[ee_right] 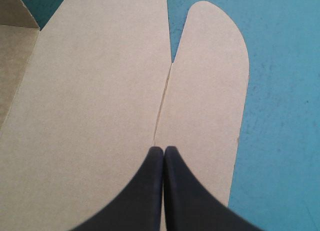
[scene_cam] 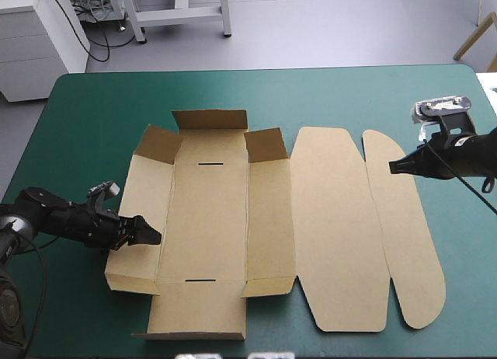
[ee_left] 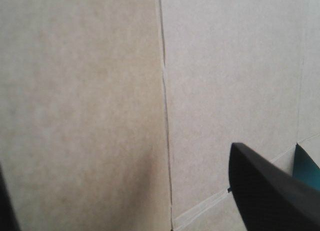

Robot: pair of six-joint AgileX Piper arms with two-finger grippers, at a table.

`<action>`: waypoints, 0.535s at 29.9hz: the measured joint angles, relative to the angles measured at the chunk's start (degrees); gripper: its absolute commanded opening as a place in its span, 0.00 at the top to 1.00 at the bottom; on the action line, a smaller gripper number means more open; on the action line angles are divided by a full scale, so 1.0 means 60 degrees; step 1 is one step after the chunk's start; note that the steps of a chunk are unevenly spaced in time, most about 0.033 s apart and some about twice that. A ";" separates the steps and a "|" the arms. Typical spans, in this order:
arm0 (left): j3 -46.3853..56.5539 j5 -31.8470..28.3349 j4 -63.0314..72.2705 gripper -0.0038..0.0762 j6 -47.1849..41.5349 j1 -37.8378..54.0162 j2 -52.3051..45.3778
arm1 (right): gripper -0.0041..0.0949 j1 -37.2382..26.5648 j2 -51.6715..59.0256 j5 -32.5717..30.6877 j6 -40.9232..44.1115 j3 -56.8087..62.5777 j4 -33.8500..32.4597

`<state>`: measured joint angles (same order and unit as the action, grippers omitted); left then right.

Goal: Fold the box

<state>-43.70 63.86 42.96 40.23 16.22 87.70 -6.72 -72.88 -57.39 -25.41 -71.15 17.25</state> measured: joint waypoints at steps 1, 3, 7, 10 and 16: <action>-0.0007 0.0023 0.0028 0.41 0.0000 0.0000 0.0057 | 0.98 0.0000 0.0000 0.0000 0.0000 0.0000 0.0000; -0.0019 -0.0001 0.0027 0.58 0.0000 0.0000 0.0121 | 0.98 0.0000 0.0000 0.0000 0.0000 0.0000 0.0000; 0.0006 -0.0242 0.0031 0.89 0.0000 -0.0010 0.0275 | 0.98 0.0000 0.0000 0.0000 0.0000 0.0000 0.0000; 0.0024 -0.0314 0.0077 0.96 -0.0011 -0.0010 0.0323 | 0.98 0.0000 0.0000 0.0000 0.0000 0.0000 0.0000; -0.0047 -0.0100 0.0214 0.96 -0.0011 -0.0010 0.0323 | 0.98 0.0000 0.0000 0.0000 0.0000 0.0000 0.0000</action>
<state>-43.99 63.26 44.24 40.16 16.16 89.64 -6.72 -72.88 -57.39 -25.41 -71.15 17.25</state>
